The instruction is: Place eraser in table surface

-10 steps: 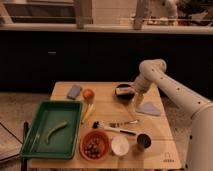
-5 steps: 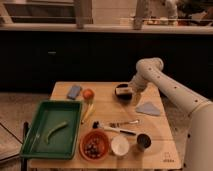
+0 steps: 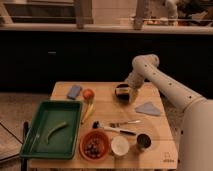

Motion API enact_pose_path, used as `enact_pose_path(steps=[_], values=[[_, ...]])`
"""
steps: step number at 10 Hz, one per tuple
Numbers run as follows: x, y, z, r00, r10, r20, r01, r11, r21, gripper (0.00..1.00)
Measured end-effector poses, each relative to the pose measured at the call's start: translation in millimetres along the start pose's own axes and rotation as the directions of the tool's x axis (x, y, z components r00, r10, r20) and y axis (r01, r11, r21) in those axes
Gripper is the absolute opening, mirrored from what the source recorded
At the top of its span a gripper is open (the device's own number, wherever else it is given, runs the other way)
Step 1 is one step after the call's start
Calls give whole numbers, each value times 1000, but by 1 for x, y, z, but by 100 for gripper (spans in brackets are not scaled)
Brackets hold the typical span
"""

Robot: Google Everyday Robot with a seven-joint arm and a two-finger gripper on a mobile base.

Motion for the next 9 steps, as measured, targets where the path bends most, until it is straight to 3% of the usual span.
enact_pose_path(steps=[5,6,7,9], values=[[-6,-19,-6,999,-35,3,35,999,19,79],[-6,-20,-6,999,-38,1,38,999,20,75],[-8,-23,-6,999,-44,-1,44,999,21,64],[-12,-26,-4,999,-54,-5,54,998,17,62]])
